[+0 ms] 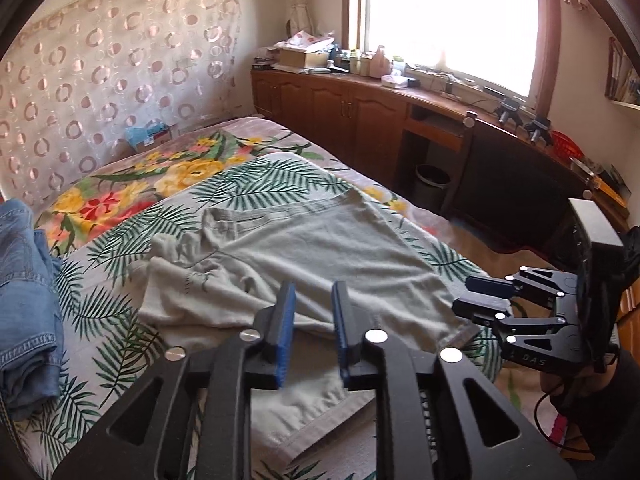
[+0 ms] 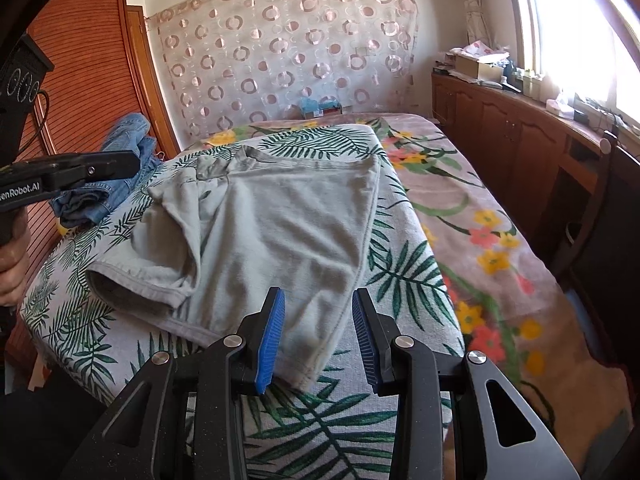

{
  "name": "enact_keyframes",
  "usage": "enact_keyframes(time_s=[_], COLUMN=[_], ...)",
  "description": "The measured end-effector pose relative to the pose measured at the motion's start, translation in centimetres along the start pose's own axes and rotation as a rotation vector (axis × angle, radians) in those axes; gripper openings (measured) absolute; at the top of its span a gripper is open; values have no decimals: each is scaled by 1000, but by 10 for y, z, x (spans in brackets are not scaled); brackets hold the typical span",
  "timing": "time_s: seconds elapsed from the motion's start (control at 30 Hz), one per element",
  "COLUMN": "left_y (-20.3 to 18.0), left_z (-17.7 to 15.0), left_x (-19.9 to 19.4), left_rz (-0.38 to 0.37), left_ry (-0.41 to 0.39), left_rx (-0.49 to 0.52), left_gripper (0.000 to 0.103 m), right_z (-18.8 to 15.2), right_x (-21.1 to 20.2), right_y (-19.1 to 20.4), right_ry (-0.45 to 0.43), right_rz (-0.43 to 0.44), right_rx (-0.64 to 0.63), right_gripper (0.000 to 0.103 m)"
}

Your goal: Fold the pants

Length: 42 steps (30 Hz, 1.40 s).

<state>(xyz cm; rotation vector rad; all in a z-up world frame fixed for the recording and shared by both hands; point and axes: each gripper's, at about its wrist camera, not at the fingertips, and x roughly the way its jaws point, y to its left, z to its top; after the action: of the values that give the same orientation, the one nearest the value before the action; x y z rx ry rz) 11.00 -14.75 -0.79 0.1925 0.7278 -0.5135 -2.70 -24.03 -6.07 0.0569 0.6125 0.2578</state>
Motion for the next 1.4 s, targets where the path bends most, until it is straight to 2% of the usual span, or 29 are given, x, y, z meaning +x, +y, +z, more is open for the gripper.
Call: enact_keyframes(time_s=[0.03, 0.1, 0.13, 0.2, 0.23, 0.27, 0.3, 0.4, 0.53, 0.6, 0.8, 0.93, 1.0, 1.33, 1.4], left_y=[2, 10, 13, 19, 22, 25, 28, 37, 45, 48, 59, 69, 74, 72, 72], left_z=[-2, -8, -10, -16, -19, -23, -26, -36, -50, -56, -73, -88, -94, -98, -98], left_x=[1, -1, -1, -1, 0, -1, -2, -2, -5, -5, 1, 11, 14, 9, 7], left_rz=[5, 13, 17, 38, 48, 51, 47, 34, 69, 61, 100, 99, 139, 129, 128], left_ry=[-2, -8, -9, -6, -3, -6, -14, -1, -9, -9, 25, 48, 43, 38, 35], left_rx=[-5, -22, -24, -26, -27, -30, -40, -68, -88, -95, -119, -160, -169, -154, -156], left_gripper=[31, 44, 44, 52, 58, 74, 82, 82, 82, 82, 82, 82, 82, 82, 82], right_z=[0, 1, 2, 3, 4, 4, 5, 6, 9, 9, 14, 20, 20, 24, 24], right_x=[1, 3, 5, 8, 10, 11, 12, 17, 21, 24, 35, 46, 48, 53, 54], right_y=[2, 5, 8, 14, 16, 18, 20, 25, 28, 28, 24, 22, 22, 22, 28], right_ry=[0, 1, 3, 5, 6, 8, 10, 16, 23, 29, 43, 62, 73, 97, 97], right_rz=[4, 12, 16, 26, 31, 36, 42, 55, 76, 85, 116, 133, 139, 135, 138], right_rx=[-4, -12, -18, -28, -34, -39, -44, -61, -77, -84, -87, -88, -96, -110, -125], right_gripper=[36, 36, 36, 36, 36, 36, 36, 36, 36, 36, 36, 36, 36, 36, 18])
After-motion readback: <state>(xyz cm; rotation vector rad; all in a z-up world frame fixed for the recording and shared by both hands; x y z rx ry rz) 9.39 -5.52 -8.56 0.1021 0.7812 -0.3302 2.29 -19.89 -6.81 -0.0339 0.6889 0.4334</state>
